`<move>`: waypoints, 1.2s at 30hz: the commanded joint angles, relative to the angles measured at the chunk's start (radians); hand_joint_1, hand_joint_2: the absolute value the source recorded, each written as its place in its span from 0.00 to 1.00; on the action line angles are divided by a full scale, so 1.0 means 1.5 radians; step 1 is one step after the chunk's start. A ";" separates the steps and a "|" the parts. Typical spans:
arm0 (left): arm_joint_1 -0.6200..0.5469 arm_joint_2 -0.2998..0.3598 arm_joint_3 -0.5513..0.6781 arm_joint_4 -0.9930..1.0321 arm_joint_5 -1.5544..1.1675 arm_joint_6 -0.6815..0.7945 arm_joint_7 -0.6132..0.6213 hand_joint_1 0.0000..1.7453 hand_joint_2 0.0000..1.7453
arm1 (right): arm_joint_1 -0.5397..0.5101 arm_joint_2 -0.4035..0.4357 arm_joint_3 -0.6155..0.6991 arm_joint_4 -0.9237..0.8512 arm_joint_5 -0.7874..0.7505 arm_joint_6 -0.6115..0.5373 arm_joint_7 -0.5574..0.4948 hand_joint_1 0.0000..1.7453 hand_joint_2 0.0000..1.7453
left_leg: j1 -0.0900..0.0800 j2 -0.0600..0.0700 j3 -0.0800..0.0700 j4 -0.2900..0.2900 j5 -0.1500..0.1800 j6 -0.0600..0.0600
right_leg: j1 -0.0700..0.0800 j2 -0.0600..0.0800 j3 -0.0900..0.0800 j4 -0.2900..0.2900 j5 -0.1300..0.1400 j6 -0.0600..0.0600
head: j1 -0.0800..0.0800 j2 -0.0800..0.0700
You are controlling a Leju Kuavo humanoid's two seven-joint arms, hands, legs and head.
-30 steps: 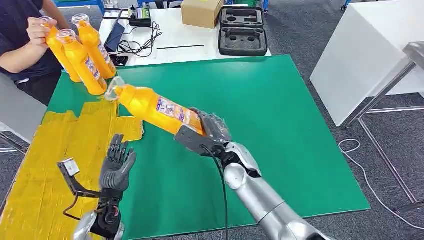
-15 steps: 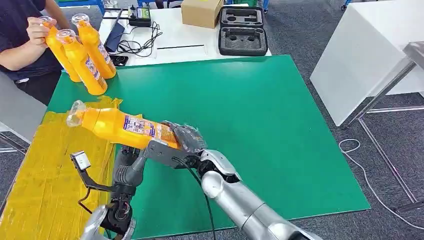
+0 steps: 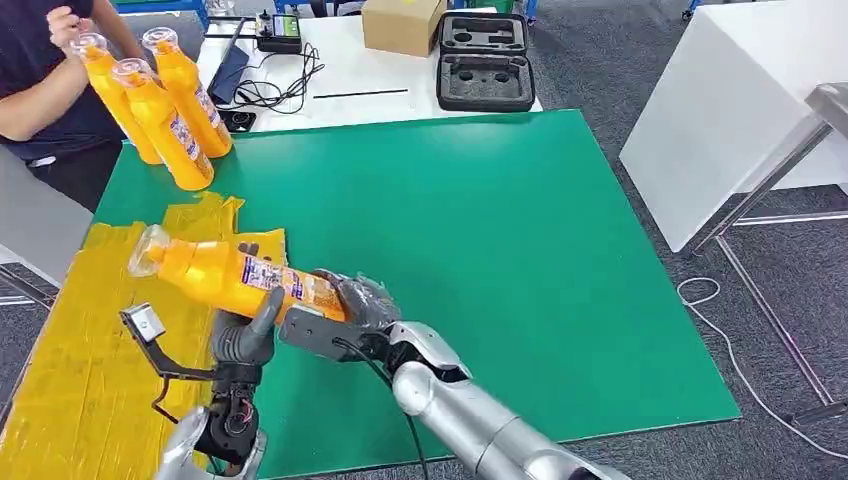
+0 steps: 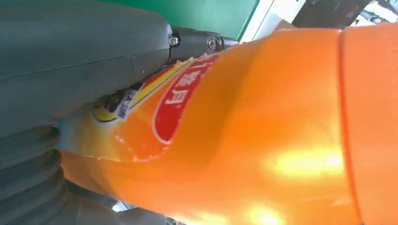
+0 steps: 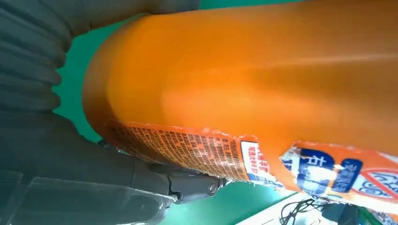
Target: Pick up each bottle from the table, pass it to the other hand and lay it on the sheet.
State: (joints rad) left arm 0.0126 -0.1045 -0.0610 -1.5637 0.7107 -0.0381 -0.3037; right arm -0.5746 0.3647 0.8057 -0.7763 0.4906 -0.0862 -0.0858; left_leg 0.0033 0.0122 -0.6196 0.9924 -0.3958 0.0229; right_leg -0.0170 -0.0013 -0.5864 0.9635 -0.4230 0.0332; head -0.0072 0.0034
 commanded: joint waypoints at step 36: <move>-0.006 -0.032 0.046 -0.018 -0.035 0.018 -0.005 1.00 1.00 | 0.006 -0.010 0.109 -0.015 0.063 0.003 0.041 1.00 1.00 | 0.001 -0.002 0.003 0.000 -0.001 -0.001 | 0.001 -0.002 0.003 0.000 -0.001 -0.001 | 0.000 0.000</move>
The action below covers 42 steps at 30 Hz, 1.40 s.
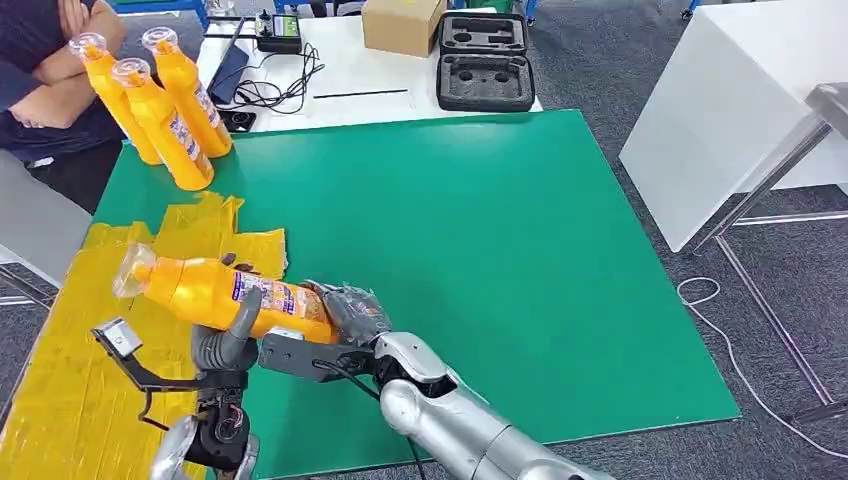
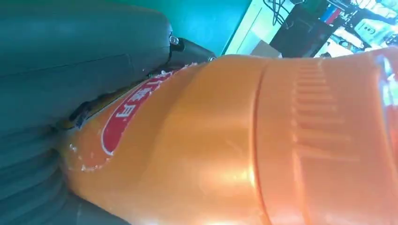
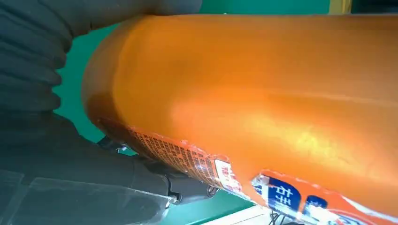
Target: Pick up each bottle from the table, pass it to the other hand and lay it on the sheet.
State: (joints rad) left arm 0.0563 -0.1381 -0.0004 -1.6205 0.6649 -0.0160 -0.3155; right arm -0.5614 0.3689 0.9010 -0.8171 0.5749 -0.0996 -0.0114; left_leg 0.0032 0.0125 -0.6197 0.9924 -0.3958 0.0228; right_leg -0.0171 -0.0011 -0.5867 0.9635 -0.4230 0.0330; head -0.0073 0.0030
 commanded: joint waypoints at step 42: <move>-0.074 0.106 0.147 0.028 -0.245 0.140 -0.136 1.00 1.00 | 0.013 -0.156 -0.203 -0.213 -0.003 -0.023 -0.070 0.00 0.00 | 0.001 -0.003 0.002 0.000 0.000 -0.001 | 0.000 -0.003 0.003 0.000 -0.001 -0.001 | 0.000 0.000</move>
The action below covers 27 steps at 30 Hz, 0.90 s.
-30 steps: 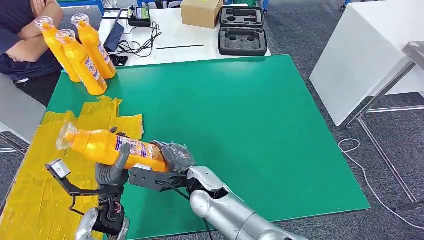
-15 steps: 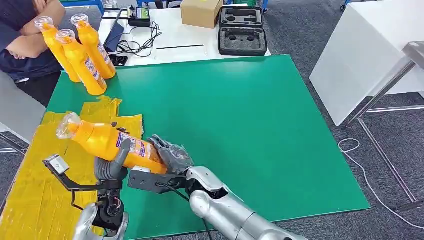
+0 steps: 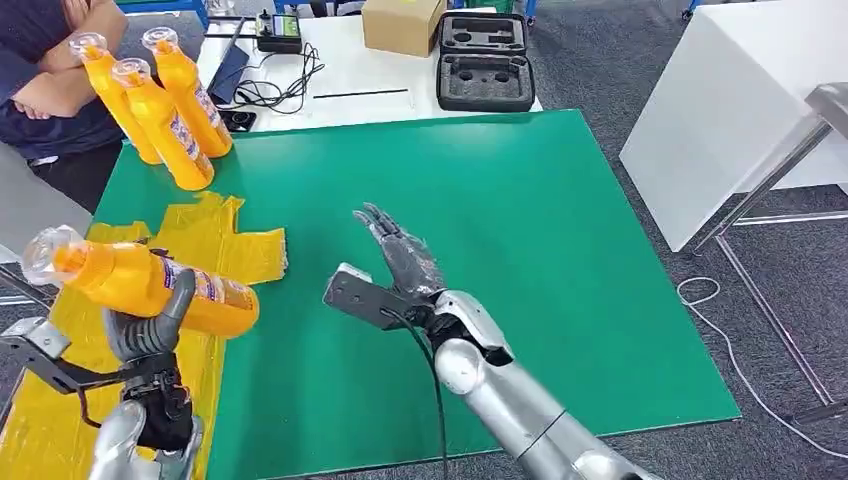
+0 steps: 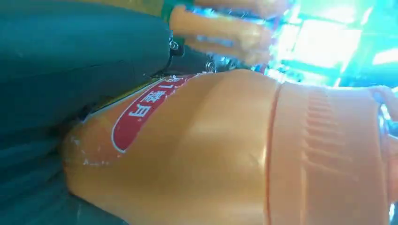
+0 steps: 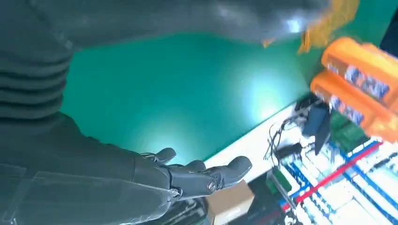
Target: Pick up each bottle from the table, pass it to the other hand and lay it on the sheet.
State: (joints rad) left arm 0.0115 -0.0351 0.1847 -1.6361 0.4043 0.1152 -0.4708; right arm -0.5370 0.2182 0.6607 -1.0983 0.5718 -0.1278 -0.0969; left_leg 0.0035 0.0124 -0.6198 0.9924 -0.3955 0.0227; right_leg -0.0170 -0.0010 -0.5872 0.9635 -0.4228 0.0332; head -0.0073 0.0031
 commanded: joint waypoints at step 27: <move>-0.164 0.038 -0.029 0.293 -1.148 0.389 -0.099 1.00 1.00 | 0.002 -0.123 -0.048 -0.073 -0.037 -0.017 -0.013 0.00 0.00 | 0.000 -0.004 0.003 -0.001 0.000 0.000 | 0.000 -0.003 0.004 -0.001 -0.001 -0.001 | 0.000 0.000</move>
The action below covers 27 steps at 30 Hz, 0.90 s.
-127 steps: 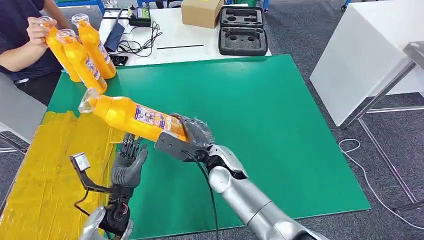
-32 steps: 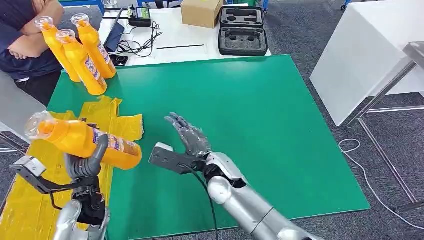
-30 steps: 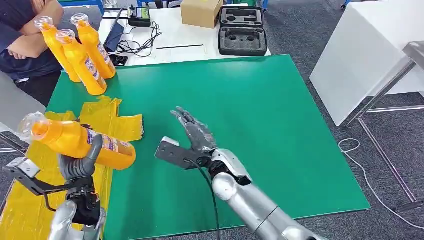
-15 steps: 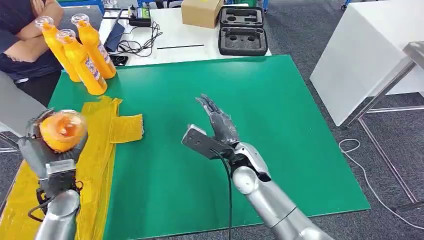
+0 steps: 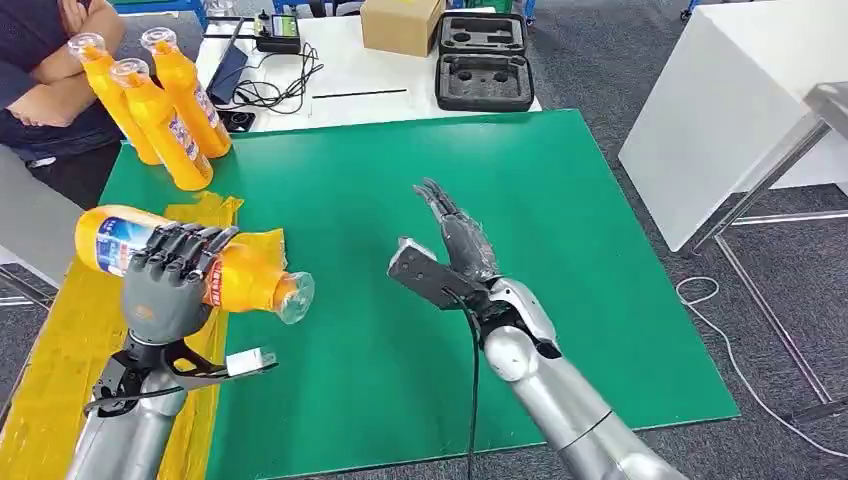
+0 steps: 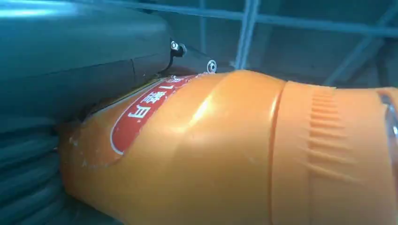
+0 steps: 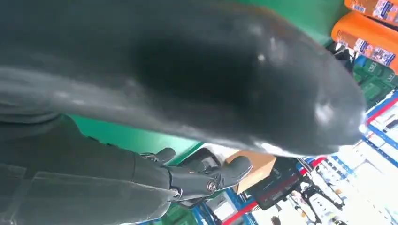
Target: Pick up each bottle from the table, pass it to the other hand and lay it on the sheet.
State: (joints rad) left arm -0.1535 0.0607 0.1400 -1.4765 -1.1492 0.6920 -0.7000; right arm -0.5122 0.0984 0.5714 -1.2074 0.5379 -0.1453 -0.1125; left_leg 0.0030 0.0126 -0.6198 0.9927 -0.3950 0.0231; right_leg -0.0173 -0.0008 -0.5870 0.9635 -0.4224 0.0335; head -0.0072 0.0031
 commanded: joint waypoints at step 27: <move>-0.135 0.020 0.041 0.395 -0.229 0.004 0.169 1.00 1.00 | 0.020 -0.046 0.007 -0.026 -0.009 0.002 -0.001 0.00 0.00 | 0.000 -0.001 0.001 0.000 0.000 -0.001 | 0.000 -0.001 0.002 0.000 -0.001 -0.001 | 0.000 0.000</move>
State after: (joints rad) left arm -0.2644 0.0469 0.1885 -1.0834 -1.4592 0.6939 -0.5363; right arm -0.4759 0.0496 0.5718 -1.2684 0.5222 -0.1484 -0.1133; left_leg 0.0031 0.0129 -0.6201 0.9927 -0.3949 0.0231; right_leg -0.0171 -0.0005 -0.5873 0.9635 -0.4224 0.0336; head -0.0072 0.0031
